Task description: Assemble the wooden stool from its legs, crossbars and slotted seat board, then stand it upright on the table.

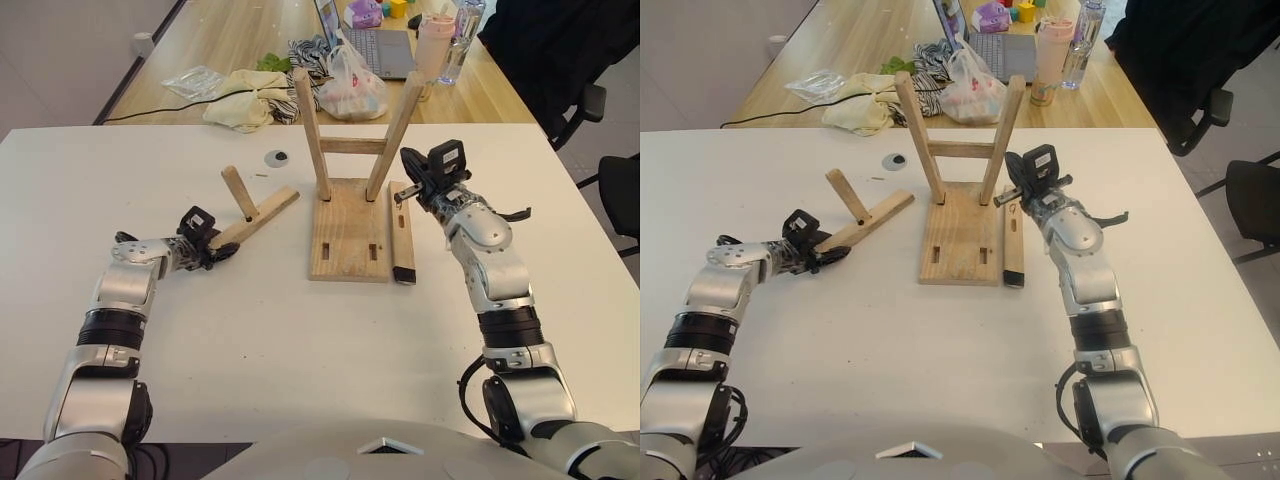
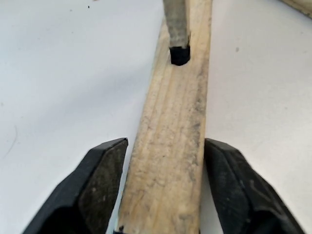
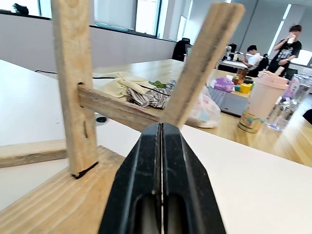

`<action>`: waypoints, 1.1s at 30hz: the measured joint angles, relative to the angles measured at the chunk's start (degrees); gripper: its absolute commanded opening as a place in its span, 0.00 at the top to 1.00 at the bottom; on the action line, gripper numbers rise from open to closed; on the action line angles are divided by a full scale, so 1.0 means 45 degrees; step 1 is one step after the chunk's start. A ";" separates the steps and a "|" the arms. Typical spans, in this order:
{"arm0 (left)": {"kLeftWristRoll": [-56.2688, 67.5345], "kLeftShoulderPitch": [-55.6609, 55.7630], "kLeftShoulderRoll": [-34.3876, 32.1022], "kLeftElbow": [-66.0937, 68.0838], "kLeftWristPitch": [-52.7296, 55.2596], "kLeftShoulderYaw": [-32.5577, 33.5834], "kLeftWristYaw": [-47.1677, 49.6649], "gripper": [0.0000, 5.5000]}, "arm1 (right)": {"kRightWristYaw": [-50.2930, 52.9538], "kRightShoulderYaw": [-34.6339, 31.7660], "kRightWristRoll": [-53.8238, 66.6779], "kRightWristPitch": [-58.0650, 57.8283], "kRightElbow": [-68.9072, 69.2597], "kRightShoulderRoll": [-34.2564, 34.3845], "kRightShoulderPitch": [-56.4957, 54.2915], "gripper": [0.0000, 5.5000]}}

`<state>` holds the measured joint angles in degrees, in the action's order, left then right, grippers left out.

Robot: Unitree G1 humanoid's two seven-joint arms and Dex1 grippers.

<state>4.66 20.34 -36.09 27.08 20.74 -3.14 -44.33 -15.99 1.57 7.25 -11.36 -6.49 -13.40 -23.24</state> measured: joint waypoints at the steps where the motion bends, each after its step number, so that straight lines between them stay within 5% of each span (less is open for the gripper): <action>1: -0.0033 -0.0004 -0.0028 0.0120 -0.0178 0.0000 0.0003 0.61 | 0.0092 -0.0217 0.0010 -0.0021 -0.0108 0.0061 -0.0019 1.00; 10: 0.0573 -0.0550 -0.0040 0.0398 -0.0598 0.1069 0.0018 0.63 | -0.0396 -0.1456 0.1973 -0.1164 -0.0581 0.0391 -0.0791 0.73; 16: 0.5301 -0.0331 -0.0246 -0.2488 0.1775 0.4392 -0.1653 0.63 | -0.1983 -0.3356 0.5873 -0.4049 -0.0650 0.0331 -0.2107 0.54; 20: 0.8579 0.0484 -0.0442 -0.4731 0.4360 0.5339 -0.2564 0.63 | -0.2864 -0.4194 0.8824 -0.6596 -0.0470 0.0326 -0.2869 0.44; 27: 1.0518 0.0699 0.0241 -0.7607 0.6165 0.3832 -0.2924 0.63 | -0.3800 -0.4459 1.2967 -1.0442 0.0457 0.0266 -0.3705 0.21; 33: 1.0705 0.0544 0.0899 -0.8169 0.6177 0.2765 -0.2993 0.63 | -0.3806 -0.4740 1.4458 -1.1660 0.0313 0.0208 -0.4067 0.19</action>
<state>52.83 22.79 -32.05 -9.68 48.53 9.30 -57.80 -33.12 -19.76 72.31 -63.83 -5.09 -12.47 -41.54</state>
